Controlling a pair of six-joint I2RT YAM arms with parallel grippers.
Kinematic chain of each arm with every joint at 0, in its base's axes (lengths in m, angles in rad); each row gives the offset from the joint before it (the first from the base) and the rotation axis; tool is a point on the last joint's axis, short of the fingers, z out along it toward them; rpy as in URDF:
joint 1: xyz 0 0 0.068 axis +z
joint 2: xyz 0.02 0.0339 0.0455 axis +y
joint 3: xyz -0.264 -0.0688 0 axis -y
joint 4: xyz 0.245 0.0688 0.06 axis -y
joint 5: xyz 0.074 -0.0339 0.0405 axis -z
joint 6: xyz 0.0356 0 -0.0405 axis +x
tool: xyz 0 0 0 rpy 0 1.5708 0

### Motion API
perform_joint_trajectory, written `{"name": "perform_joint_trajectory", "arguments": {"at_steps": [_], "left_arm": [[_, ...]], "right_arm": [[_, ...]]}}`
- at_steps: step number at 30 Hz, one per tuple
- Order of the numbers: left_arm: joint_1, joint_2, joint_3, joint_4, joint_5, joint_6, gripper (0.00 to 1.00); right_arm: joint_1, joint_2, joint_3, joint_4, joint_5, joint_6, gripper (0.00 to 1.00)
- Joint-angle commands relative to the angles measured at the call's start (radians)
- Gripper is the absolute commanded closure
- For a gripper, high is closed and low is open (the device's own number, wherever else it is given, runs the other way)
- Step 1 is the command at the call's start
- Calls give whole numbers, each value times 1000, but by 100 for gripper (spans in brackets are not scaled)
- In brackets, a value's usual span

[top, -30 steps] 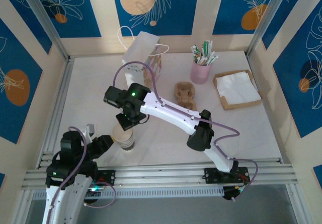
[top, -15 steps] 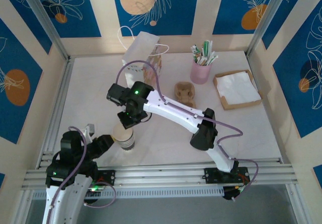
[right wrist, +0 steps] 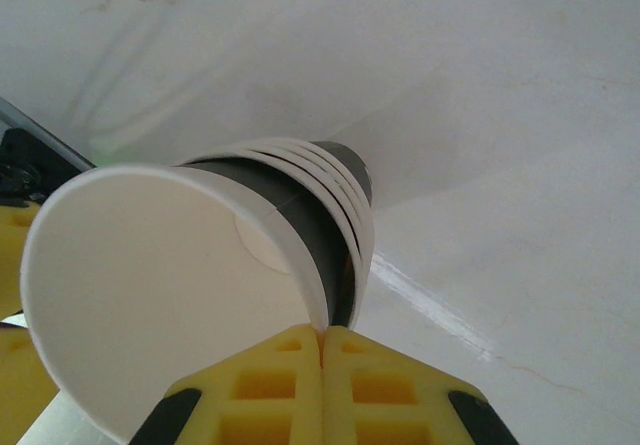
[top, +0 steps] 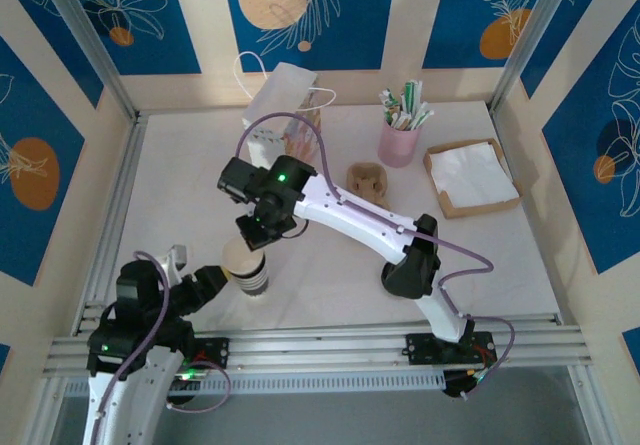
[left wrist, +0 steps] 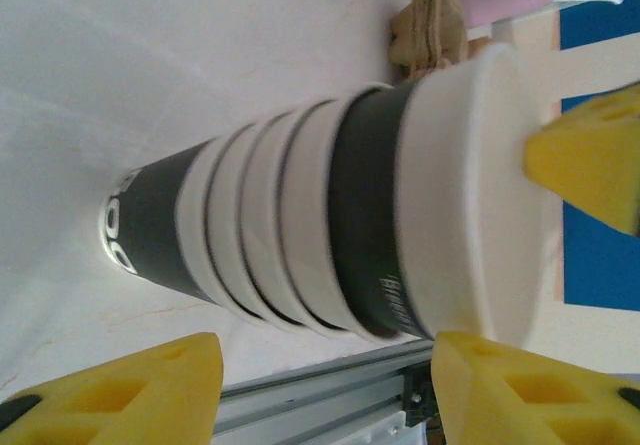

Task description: Pack the takeout coffee

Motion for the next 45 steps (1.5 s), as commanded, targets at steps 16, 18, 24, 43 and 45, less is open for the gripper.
{"name": "perform_joint_trajectory", "arguments": {"at_steps": [16,18,24,43,45], "left_arm": [[-2,9,288,-138,-149,139,4],[-3,24,310,-134,-156,149,0],[-3,79,363,-94,-163,178,0],[-3,433,470,294,23,244,0],[-3,474,456,357,54,232,0]], "right_arm": [[-21,-102,65,-5,-43,-1,100],[-25,-120,65,-3,-45,-5,100],[-31,-190,61,-3,-25,-14,100],[-189,-658,-461,74,45,-13,100],[-230,-714,-560,98,36,-6,100]]}}
